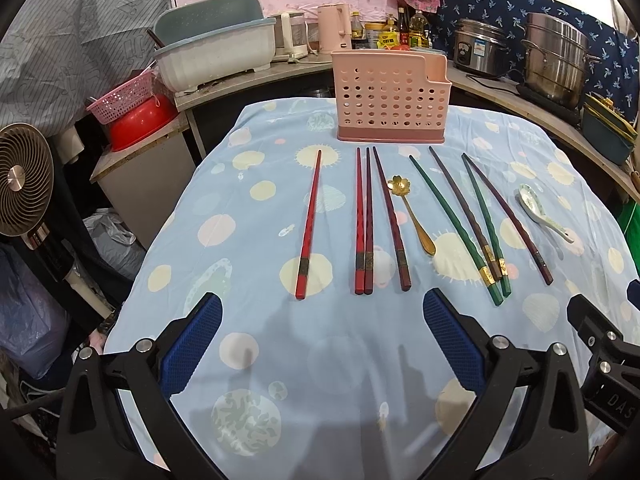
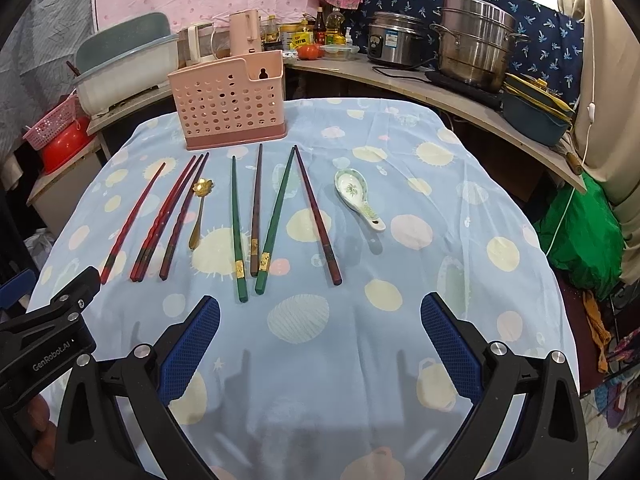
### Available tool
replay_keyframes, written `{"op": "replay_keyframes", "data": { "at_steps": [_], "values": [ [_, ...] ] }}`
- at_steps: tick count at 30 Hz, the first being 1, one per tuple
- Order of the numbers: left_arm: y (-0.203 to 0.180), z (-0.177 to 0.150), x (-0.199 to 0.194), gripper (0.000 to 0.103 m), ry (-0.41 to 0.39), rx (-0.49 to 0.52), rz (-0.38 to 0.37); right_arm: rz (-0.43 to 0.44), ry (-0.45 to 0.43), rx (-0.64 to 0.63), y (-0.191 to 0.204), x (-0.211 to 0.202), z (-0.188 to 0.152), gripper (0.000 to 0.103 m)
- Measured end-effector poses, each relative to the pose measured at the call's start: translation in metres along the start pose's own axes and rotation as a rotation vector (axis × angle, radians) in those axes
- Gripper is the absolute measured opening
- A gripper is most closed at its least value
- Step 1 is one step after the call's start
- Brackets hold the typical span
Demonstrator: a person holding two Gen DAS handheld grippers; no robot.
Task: Organize utensils
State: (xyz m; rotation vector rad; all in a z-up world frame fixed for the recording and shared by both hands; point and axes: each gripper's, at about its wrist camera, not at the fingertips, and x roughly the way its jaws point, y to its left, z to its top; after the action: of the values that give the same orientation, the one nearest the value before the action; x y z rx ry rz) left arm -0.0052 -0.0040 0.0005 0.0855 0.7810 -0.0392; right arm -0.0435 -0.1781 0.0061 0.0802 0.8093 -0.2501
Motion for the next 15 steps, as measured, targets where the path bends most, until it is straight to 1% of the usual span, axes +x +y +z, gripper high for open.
{"op": "replay_keyframes", "data": {
  "at_steps": [15],
  "values": [
    [0.0017,-0.0013,0.0007,0.096,0.004,-0.005,-0.003,0.001,0.006,0.001,-0.0008,0.0004,-0.0012,0.096]
  ]
}}
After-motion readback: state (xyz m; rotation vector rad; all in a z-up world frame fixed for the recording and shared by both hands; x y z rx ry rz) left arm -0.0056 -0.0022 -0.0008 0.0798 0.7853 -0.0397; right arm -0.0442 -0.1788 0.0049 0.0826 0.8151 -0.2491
